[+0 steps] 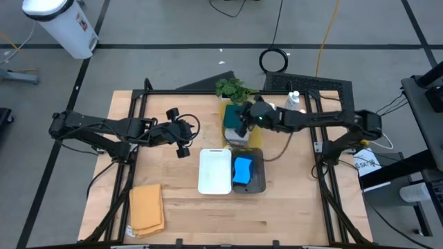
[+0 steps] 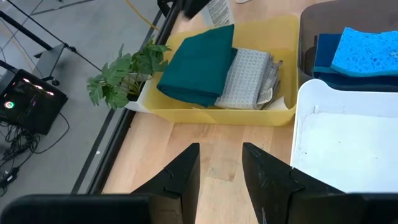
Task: Pick & Place Kitchen Items
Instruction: Put the dark green microfiber into the yellow bin
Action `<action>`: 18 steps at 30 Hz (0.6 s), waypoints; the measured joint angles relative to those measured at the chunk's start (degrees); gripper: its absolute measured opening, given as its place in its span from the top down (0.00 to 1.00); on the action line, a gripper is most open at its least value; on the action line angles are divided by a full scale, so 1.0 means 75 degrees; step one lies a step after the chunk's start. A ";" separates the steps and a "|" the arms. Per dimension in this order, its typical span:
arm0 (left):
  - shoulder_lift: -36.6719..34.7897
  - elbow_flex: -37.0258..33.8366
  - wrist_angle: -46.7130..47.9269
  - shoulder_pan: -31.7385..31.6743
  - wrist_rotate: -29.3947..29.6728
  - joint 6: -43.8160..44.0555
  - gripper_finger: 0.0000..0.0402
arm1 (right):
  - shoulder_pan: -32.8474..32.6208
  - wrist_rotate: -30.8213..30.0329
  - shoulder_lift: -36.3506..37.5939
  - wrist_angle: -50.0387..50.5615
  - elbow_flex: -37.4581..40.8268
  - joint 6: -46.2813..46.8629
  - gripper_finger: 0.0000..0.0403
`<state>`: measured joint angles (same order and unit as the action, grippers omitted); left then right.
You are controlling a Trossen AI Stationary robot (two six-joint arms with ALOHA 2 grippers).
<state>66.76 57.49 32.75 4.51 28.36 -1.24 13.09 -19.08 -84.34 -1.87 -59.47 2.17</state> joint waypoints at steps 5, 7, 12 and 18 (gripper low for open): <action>0.0000 0.0000 -0.0003 0.0001 -0.0004 -0.0002 0.69 | 0.0545 0.0673 -0.0849 0.0322 -0.0413 0.0350 1.00; 0.0000 0.0000 -0.0009 -0.0003 0.0000 -0.0002 0.69 | 0.0755 0.1093 -0.1209 0.0680 -0.0586 0.0566 1.00; 0.0000 0.0000 -0.0006 -0.0052 -0.0070 -0.0005 0.69 | 0.1248 0.1235 -0.1976 0.1207 -0.0860 0.0685 1.00; 0.0000 0.0000 -0.0003 -0.0099 -0.0151 -0.0014 0.69 | 0.1755 0.2568 -0.2707 0.1323 -0.0890 0.0776 1.00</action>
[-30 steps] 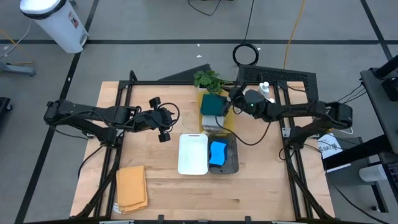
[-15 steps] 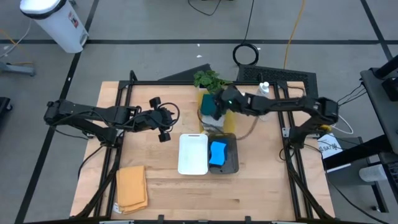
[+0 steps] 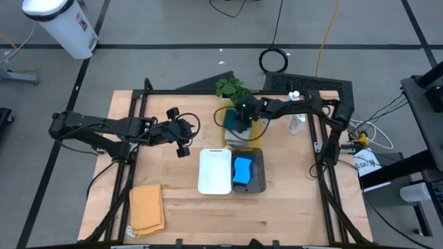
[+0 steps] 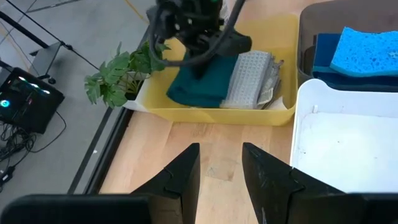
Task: Pick & Place Kitchen Items
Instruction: Put the dark green microfiber into the yellow bin
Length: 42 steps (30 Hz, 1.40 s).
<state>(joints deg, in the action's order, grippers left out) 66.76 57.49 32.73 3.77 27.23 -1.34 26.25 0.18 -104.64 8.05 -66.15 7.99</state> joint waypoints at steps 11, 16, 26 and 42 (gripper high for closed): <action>0.0000 0.0000 0.0003 0.0000 -0.0103 -0.0038 0.69 | 0.0159 -0.0024 0.0114 0.0041 0.0014 -0.0012 1.00; 0.0000 0.0000 0.0003 0.0000 -0.0106 -0.0038 0.69 | -0.0215 -0.0742 0.0759 0.0020 0.0020 -0.0095 1.00; 0.0000 0.0000 0.0003 0.0000 -0.0129 0.0029 0.69 | -0.0936 -0.0379 0.1071 0.0621 0.0017 -0.0404 1.00; 0.0000 0.0000 0.0000 0.0000 -0.0249 -0.0037 0.69 | -0.0645 -0.0170 0.0682 0.1507 0.0020 -0.0452 1.00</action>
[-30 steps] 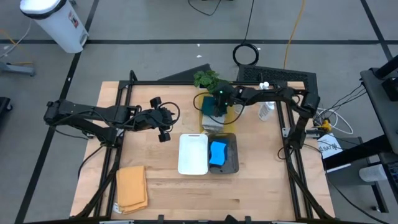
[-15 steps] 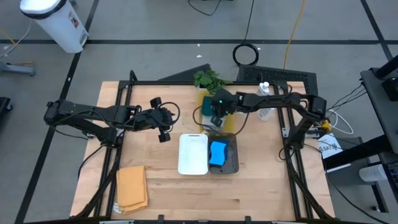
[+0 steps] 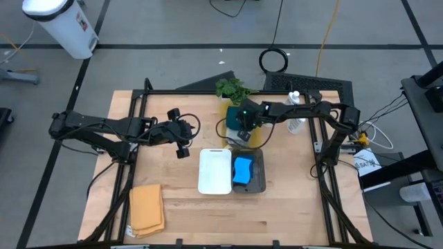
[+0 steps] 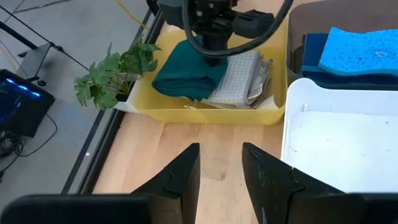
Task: Pick & Place Kitchen Items
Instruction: Put the dark green microfiber into the yellow bin
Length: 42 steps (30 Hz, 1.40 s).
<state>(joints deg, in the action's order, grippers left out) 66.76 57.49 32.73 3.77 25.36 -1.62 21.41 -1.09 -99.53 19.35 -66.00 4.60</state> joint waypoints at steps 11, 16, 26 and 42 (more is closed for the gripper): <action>0.0000 0.0000 -0.0007 0.0000 0.0008 0.0011 0.69 | -0.0437 -0.0820 0.0726 -0.0769 -0.0006 -0.0108 1.00; 0.0000 0.0000 -0.0052 0.0000 0.0003 0.0031 0.69 | -0.0400 -0.0618 0.0192 -0.1137 -0.0007 -0.0293 1.00; -0.0003 0.0000 -0.0165 0.0000 0.0003 -0.0004 0.69 | -0.0052 0.0575 -0.0634 -0.1303 -0.0009 -0.0508 1.00; -0.0003 0.0000 -0.0250 0.0000 0.0006 -0.0228 0.69 | -0.0434 -0.0851 0.0661 -0.0842 -0.0003 -0.0360 1.00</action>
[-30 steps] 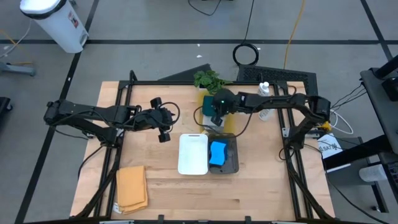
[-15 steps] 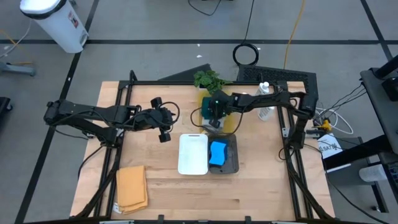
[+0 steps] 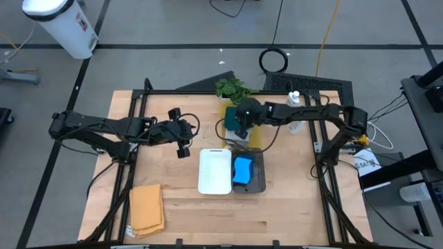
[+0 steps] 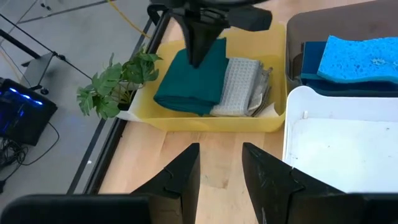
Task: Pick & Place Kitchen Items
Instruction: Put the dark green microfiber into the yellow bin
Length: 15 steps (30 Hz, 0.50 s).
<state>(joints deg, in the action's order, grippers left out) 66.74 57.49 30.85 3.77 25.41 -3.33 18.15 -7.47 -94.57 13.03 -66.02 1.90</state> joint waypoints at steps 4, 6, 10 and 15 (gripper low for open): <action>0.0000 0.0000 -0.0006 0.0000 0.0000 0.0003 0.69 | 0.0005 0.0001 0.0038 0.0632 0.0003 0.0183 1.00; 0.0000 0.0000 -0.0016 0.0000 0.0001 0.0003 0.69 | 0.0075 0.0004 0.0000 0.0780 0.0014 0.0191 1.00; 0.0000 0.0000 -0.0099 0.0000 0.0000 0.0003 0.69 | 0.0196 0.0021 -0.0198 0.0680 0.0218 0.0199 1.00; 0.0000 0.0000 -0.0112 0.0000 -0.0002 -0.0076 0.69 | 0.0372 0.0200 -0.0268 0.0692 0.0395 0.0192 1.00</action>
<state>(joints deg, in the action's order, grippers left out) 66.74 57.49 30.01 3.77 25.40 -3.90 20.94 -5.97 -96.57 18.22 -63.05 3.34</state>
